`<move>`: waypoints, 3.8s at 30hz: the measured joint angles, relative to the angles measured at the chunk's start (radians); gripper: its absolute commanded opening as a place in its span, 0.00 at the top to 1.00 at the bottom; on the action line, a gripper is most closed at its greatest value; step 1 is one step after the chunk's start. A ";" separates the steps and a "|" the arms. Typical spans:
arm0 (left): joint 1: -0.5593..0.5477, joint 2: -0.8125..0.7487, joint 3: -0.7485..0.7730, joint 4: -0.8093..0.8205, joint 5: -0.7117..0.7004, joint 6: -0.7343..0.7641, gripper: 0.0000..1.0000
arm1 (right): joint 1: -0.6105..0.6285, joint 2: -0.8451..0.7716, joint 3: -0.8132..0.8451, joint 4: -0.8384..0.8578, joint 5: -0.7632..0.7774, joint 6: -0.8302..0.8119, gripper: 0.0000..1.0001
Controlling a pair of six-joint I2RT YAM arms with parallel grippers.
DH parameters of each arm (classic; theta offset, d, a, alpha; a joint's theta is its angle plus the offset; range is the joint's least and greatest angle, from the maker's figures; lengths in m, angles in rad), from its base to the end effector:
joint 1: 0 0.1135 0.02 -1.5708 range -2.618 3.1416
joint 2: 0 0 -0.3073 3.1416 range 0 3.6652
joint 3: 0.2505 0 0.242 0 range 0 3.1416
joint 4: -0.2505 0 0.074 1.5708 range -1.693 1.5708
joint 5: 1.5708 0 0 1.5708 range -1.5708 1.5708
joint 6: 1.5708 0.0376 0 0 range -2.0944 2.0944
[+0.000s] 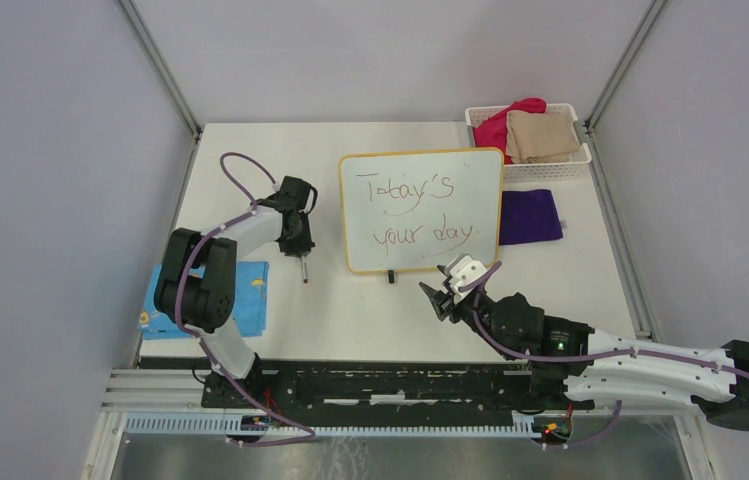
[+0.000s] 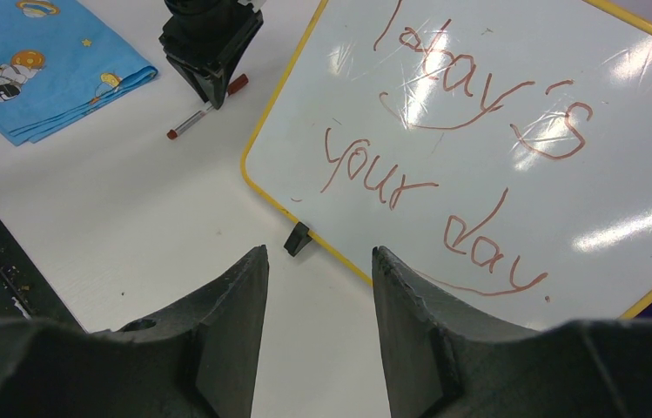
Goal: Write a sentence on the whiteboard
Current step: Place the whiteboard marker at the center of the board, then reset both arms
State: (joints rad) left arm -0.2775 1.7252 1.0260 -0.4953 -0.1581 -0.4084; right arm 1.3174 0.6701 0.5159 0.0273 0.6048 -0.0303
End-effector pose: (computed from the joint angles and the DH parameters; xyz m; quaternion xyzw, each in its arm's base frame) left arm 0.3153 -0.0837 0.2088 -0.0788 0.9762 0.0104 0.2017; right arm 0.0518 0.1148 0.3143 -0.2933 0.6827 0.1997 0.6388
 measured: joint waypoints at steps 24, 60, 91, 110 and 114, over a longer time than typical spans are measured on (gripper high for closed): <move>-0.016 0.001 0.000 0.002 -0.001 0.008 0.73 | 0.000 0.000 0.000 0.000 0.002 0.000 0.48; -0.030 -0.170 -0.016 -0.005 -0.052 0.006 0.47 | 0.000 0.020 0.046 -0.029 0.010 -0.001 0.47; -0.128 -0.940 -0.244 0.208 -0.073 0.031 0.40 | -0.012 0.492 0.372 0.079 0.227 -0.071 0.02; -0.296 -1.022 -0.295 0.302 -0.296 0.084 0.18 | -0.565 0.367 0.338 -0.062 0.195 0.277 0.02; -0.296 -0.937 -0.206 0.291 -0.281 0.121 0.18 | -0.608 0.219 0.320 -0.089 0.258 0.244 0.02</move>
State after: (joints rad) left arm -0.5739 0.7883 0.8196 -0.2039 -0.4389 -0.2874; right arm 0.7090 0.8894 0.8356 -0.0612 0.8627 0.2134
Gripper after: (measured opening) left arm 0.818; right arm 0.979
